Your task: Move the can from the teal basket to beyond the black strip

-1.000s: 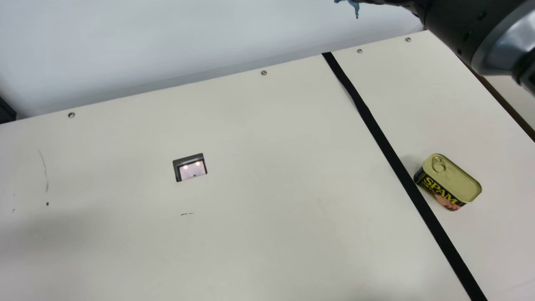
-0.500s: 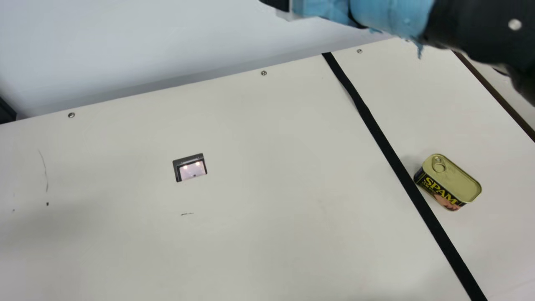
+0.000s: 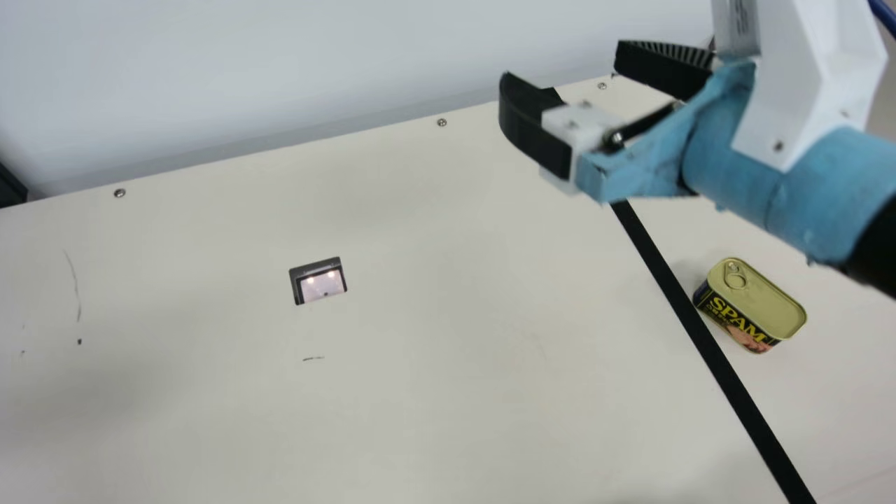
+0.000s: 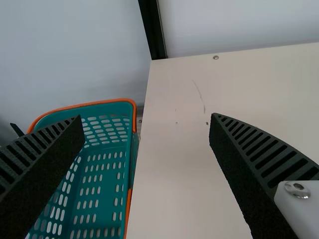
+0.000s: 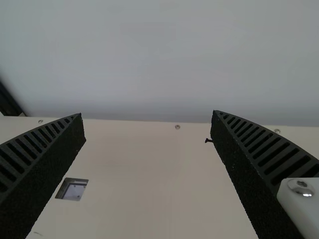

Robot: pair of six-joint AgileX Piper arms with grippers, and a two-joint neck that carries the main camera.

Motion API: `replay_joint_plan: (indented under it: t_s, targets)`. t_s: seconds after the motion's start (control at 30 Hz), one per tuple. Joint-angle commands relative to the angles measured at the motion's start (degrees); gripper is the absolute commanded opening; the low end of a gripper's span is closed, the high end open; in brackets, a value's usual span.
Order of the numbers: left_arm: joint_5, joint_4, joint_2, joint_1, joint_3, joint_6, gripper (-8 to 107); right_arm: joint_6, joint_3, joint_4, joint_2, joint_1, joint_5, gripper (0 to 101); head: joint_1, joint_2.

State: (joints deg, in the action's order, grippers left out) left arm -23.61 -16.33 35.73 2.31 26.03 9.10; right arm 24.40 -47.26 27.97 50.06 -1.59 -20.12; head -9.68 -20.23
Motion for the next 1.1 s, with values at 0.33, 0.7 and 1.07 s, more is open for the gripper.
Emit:
replay_joint_plan:
  t_s: [0.33,0.7,1.07]
  targets:
    - [-3.43,-2.57,-8.10,1.45,-1.83,4.01,90,-6.66,10.88,-6.70,-18.91,0.29,-3.50,101,-1.83,-1.64]
    - [-3.78,-2.57,-8.10,1.45,-1.83,4.01,90,-11.28,16.78,-9.07,-29.74,-0.95,-8.54,101,-1.83,-1.64]
    - [-3.78,-2.57,-8.10,1.45,-1.83,4.01,90,-11.87,17.36,-8.85,-33.03,-0.95,-9.57,101,-2.03,-0.40]
